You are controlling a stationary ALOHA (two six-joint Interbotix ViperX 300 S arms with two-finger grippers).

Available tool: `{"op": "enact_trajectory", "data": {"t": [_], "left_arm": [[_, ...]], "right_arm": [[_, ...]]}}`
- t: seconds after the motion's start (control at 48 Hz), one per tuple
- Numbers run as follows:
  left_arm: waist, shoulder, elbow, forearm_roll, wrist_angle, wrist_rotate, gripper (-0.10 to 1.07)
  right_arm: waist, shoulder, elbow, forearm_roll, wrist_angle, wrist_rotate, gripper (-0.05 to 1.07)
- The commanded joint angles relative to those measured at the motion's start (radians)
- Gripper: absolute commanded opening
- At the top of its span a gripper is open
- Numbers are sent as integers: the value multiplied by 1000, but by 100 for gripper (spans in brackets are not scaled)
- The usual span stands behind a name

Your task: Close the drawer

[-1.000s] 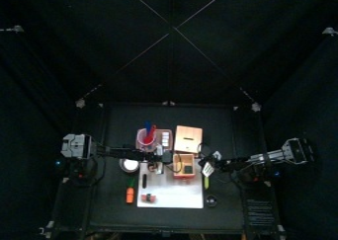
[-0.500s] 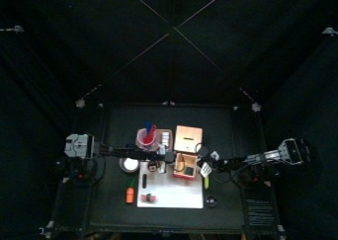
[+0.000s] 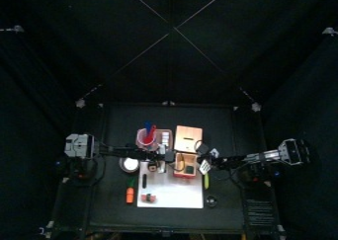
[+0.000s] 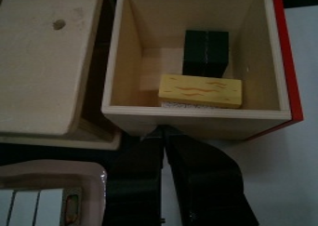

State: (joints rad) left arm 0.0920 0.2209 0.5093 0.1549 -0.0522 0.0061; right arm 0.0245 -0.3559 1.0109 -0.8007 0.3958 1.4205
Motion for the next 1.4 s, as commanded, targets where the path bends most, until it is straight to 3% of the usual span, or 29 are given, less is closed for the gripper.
{"op": "enact_trajectory", "data": {"t": [0.0,0.625,1.375], "left_arm": [[12,-23,-32,3,-6,0,47],[28,-25,-46,15,-8,-2,47],[18,-35,-49,26,2,0,47]], "right_arm": [[-5,-14,-29,-8,-3,2,45],[-32,-20,-38,-20,-3,0,45],[-15,-34,-9,11,-3,2,45]]}}
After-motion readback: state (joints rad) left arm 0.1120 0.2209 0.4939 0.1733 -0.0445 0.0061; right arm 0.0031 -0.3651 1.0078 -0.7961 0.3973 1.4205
